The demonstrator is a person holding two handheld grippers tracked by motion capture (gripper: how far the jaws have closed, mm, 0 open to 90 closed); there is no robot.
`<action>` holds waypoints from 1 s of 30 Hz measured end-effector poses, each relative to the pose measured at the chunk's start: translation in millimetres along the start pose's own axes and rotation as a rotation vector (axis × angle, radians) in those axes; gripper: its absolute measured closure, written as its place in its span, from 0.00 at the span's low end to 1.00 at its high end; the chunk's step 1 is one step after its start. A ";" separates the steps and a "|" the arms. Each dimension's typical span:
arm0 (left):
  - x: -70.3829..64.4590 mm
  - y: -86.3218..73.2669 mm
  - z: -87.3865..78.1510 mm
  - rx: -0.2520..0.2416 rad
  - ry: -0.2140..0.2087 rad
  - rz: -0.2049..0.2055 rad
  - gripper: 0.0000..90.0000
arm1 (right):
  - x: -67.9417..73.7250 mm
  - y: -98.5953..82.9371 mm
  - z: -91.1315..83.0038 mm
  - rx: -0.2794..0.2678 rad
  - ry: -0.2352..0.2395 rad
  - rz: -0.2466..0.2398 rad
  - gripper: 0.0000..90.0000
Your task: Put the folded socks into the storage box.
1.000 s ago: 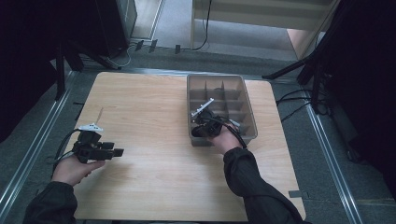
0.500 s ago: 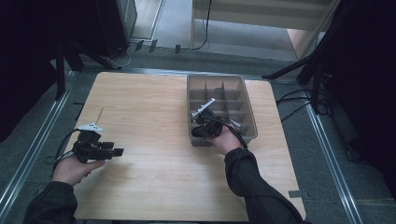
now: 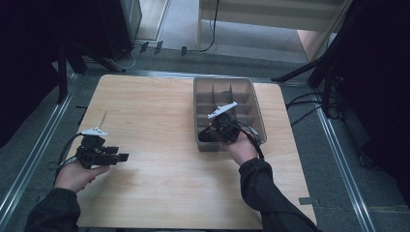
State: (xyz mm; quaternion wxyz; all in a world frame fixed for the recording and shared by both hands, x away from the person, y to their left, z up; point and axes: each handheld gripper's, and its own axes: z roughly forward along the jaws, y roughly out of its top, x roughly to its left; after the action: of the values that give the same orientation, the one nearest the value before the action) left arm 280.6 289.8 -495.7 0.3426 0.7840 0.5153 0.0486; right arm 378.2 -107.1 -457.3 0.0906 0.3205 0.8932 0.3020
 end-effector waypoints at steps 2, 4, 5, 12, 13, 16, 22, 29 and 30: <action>-1.2 0.7 0.9 0.000 -0.002 0.002 0.43 | 1.7 -2.7 -3.5 -0.004 0.006 -0.005 0.98; -3.1 1.8 1.6 -0.004 -0.007 0.004 0.43 | 4.7 -5.8 -7.6 -0.014 0.006 -0.009 0.98; -3.6 2.5 1.7 0.000 -0.009 0.010 0.43 | 5.6 -6.7 -9.1 -0.020 0.005 -0.009 0.98; -10.3 8.0 7.0 0.000 -0.020 0.028 0.43 | 15.6 -12.7 -20.8 -0.036 -0.002 -0.027 0.96; -11.1 9.2 8.2 0.004 -0.023 0.035 0.43 | 17.4 -14.2 -22.6 -0.045 -0.001 -0.028 0.96; -13.7 11.6 11.5 0.009 -0.029 0.040 0.42 | 21.8 -19.6 -27.4 -0.056 0.006 -0.026 0.96; -19.1 17.9 17.7 0.015 -0.045 0.060 0.42 | 31.1 -33.9 -33.3 -0.082 0.022 -0.008 0.95; -25.8 23.6 23.2 0.022 -0.058 0.078 0.41 | 38.1 -45.5 -36.7 -0.095 0.038 -0.004 0.94; -26.6 24.5 23.7 0.025 -0.063 0.078 0.41 | 39.2 -46.8 -37.5 -0.096 0.041 0.004 0.94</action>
State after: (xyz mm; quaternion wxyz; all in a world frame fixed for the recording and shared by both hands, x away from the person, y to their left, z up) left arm 297.3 250.1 -491.9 0.3466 0.8090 0.4738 0.0306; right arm 310.1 -129.3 -454.0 0.0866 0.3114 0.8788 0.3511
